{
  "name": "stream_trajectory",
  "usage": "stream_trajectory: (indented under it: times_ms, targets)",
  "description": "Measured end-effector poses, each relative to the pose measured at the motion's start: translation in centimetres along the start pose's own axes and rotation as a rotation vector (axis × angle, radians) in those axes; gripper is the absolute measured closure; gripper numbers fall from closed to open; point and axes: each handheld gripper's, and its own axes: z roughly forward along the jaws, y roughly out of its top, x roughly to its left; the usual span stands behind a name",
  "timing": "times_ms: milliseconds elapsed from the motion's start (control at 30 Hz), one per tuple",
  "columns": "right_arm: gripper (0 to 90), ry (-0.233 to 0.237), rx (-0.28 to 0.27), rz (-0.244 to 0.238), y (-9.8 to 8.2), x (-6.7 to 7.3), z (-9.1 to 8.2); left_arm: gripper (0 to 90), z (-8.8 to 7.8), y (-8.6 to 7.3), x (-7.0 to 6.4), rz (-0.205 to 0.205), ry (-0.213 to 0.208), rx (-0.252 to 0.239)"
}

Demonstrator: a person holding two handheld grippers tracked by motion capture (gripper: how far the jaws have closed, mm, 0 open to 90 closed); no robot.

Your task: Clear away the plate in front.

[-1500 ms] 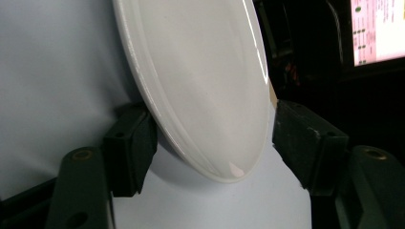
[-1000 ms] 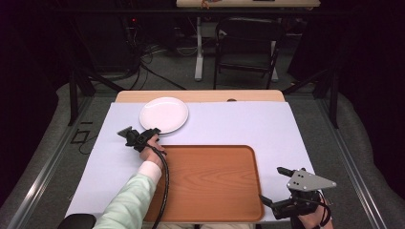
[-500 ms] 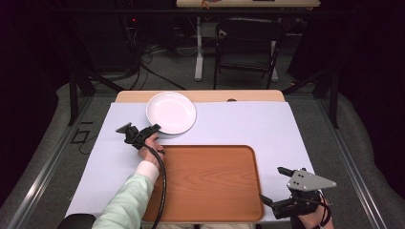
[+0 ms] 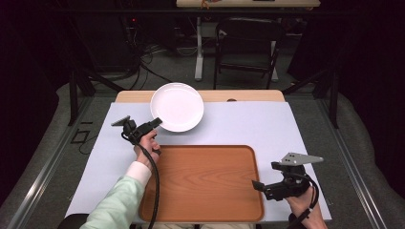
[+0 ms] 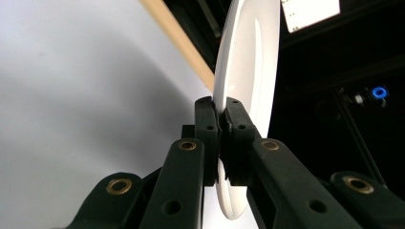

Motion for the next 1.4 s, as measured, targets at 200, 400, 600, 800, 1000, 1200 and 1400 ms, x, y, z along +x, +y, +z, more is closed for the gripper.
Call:
stream_trajectory:
  times_ms: [200,400,600,800,1000,1200,1400]
  targets:
    - [6.9,0.055,0.044,0.042,2.1,-0.6,3.0,86.8,-0.8,-0.1,-1.4,0.051,-0.058,0.040]
    - [13.2,0.082,0.059,0.040,4.4,-0.6,6.1,86.9,-1.3,-0.8,-2.0,0.061,-0.123,0.103]
    - [16.8,0.081,0.045,0.041,5.9,-0.7,8.0,86.9,-1.7,-1.6,-3.0,0.092,-0.158,0.158]
    - [25.1,0.102,0.006,0.089,7.2,-1.5,9.3,86.8,-2.2,-2.5,-3.8,0.130,-0.180,0.207]
    - [30.4,0.111,-0.038,0.125,8.5,-2.0,10.4,86.8,-2.8,-3.5,-4.6,0.172,-0.219,0.258]
    - [40.3,0.090,-0.074,0.161,9.1,-2.2,11.0,86.7,-3.3,-4.2,-5.1,0.215,-0.244,0.290]
    - [53.6,0.092,-0.074,0.170,8.9,-2.3,11.0,86.6,-3.9,-4.4,-5.1,0.234,-0.255,0.297]
